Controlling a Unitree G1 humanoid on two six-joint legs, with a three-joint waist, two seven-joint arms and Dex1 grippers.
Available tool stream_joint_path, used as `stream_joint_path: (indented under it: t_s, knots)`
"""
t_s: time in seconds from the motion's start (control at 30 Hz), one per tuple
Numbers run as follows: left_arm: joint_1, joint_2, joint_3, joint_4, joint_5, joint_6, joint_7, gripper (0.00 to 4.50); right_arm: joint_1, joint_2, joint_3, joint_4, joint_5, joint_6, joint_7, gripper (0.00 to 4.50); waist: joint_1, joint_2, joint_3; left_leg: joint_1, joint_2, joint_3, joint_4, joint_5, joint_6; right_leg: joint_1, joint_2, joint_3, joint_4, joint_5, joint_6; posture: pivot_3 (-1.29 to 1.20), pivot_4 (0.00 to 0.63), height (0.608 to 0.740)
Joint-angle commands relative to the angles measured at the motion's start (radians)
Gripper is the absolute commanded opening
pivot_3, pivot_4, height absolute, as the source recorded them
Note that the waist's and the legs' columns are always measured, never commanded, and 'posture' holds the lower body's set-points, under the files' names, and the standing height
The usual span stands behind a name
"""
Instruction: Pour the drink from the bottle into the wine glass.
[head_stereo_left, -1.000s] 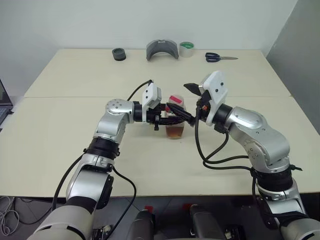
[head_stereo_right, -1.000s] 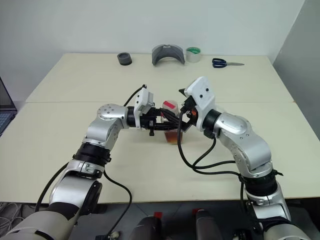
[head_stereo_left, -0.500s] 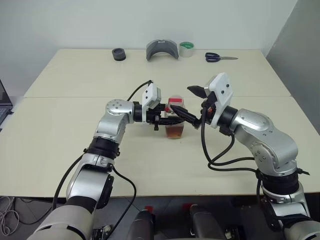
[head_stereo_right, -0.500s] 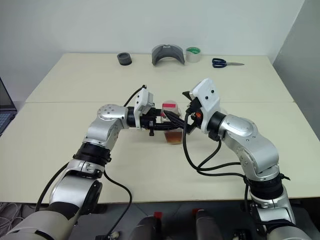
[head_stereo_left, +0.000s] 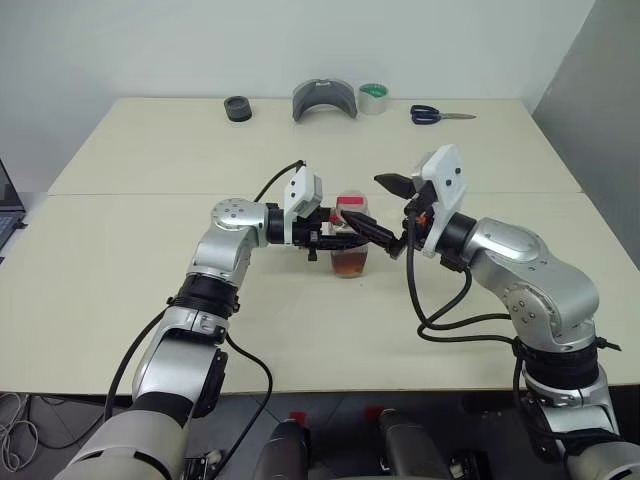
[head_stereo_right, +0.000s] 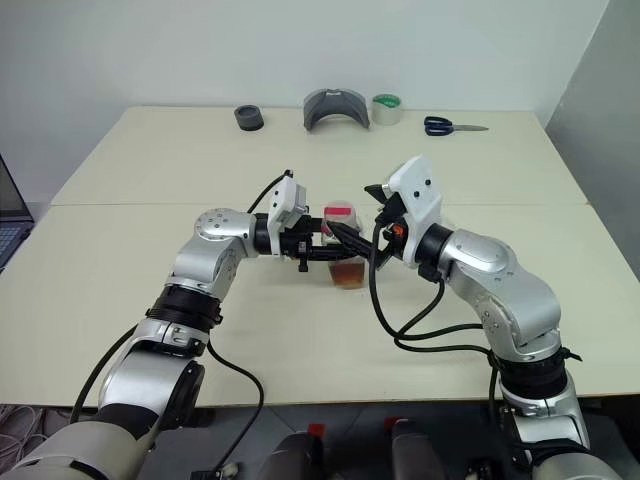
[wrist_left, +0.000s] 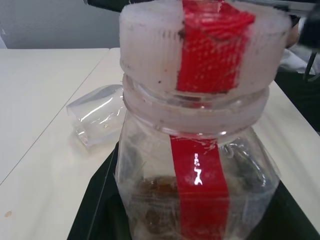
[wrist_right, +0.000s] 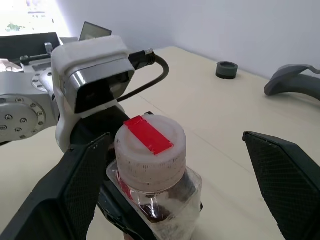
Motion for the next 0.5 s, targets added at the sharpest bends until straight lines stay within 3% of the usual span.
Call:
stream_joint_path:
  t_s: [0.03, 0.5]
  knots:
    - [-0.03, 0.004, 0.022, -0.037, -0.015, -0.01, 0.003, 1.8, -0.032, 0.0, -0.033, -0.043, 0.055, 0.028, 0.004, 4.5, 0.0, 0.0, 0.0, 0.0, 0.0, 0.0, 0.0, 0.0, 0.0, 0.0, 0.0, 0.0, 0.0, 0.0, 0.0, 0.0, 0.15, 0.74]
    - [-0.021, 0.002, 0.018, -0.04, -0.01, -0.018, 0.006, 1.8, -0.077, -0.028, 0.095, 0.03, -0.056, -0.052, 0.031, 4.5, 0.0, 0.0, 0.0, 0.0, 0.0, 0.0, 0.0, 0.0, 0.0, 0.0, 0.0, 0.0, 0.0, 0.0, 0.0, 0.0, 0.15, 0.74]
